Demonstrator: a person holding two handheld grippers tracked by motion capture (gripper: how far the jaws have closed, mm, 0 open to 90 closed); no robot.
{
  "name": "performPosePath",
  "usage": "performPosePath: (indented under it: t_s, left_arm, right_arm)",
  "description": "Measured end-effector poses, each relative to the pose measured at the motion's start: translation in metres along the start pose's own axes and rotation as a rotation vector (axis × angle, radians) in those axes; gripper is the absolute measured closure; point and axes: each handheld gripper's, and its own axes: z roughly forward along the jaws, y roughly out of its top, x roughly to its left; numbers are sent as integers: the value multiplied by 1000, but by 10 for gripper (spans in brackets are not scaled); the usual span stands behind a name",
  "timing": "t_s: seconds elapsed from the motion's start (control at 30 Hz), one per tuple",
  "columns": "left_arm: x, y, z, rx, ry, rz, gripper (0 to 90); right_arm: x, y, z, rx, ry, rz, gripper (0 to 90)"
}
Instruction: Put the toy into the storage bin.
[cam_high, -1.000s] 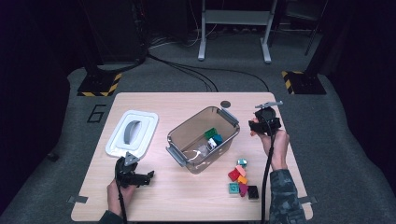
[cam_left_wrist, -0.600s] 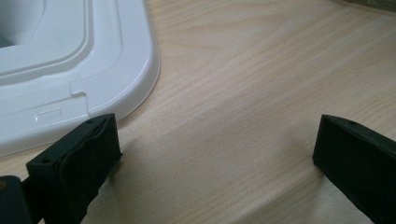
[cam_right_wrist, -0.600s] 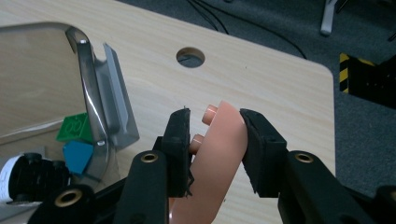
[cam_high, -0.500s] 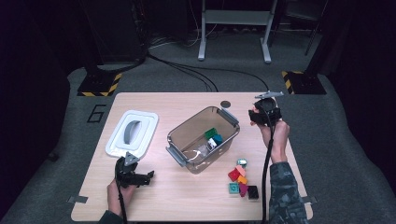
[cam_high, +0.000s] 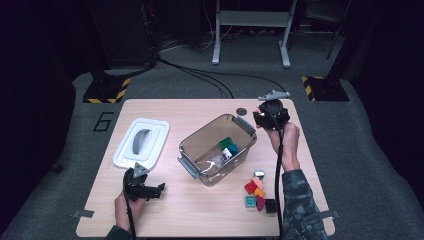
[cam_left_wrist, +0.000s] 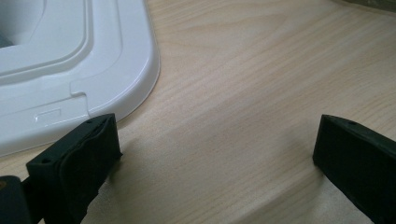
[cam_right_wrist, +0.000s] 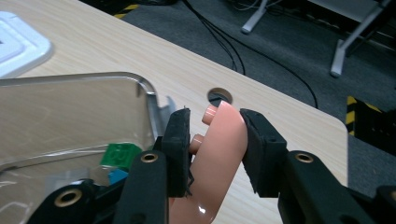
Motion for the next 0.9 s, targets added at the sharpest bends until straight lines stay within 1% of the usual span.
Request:
performPosePath:
  t_s: [0.03, 0.07, 0.2, 0.27, 0.33, 0.37, 0.47, 0.63, 0.7, 0.8, 0.83, 0.9]
  left_arm:
    - [0, 0, 0, 0, 0, 0, 4]
    - [0, 0, 0, 0, 0, 0, 4]
    - [0, 0, 0, 0, 0, 0, 4]
    - [0, 0, 0, 0, 0, 0, 4]
    - [0, 0, 0, -4, 4, -1, 4]
    - [0, 0, 0, -3, 3, -1, 4]
    - [0, 0, 0, -2, 2, 0, 4]
    - [0, 0, 0, 0, 0, 0, 4]
    - [0, 0, 0, -2, 1, 0, 5]
    - [0, 0, 0, -3, 4, 0, 4]
    - [0, 0, 0, -1, 1, 0, 4]
    - [0, 0, 0, -2, 1, 0, 4]
  right_arm:
    - [4, 2, 0, -4, 15, -9, 642]
    - [8, 3, 0, -2, 19, -7, 642]
    - [23, 3, 5, 11, 49, -45, 641]
    - [30, 1, 8, 20, 65, -56, 641]
    - [37, -4, 14, 37, 74, -77, 641]
    - [39, -6, 16, 42, 79, -96, 641]
    - [47, -12, 21, 65, 86, -107, 641]
    - [55, -23, 26, 104, 74, -138, 640]
    - [57, -27, 27, 120, 72, -142, 639]
    - [58, -32, 28, 121, 68, -155, 638]
    - [59, -33, 28, 126, 70, -139, 637]
    - [59, -35, 29, 123, 69, -161, 636]
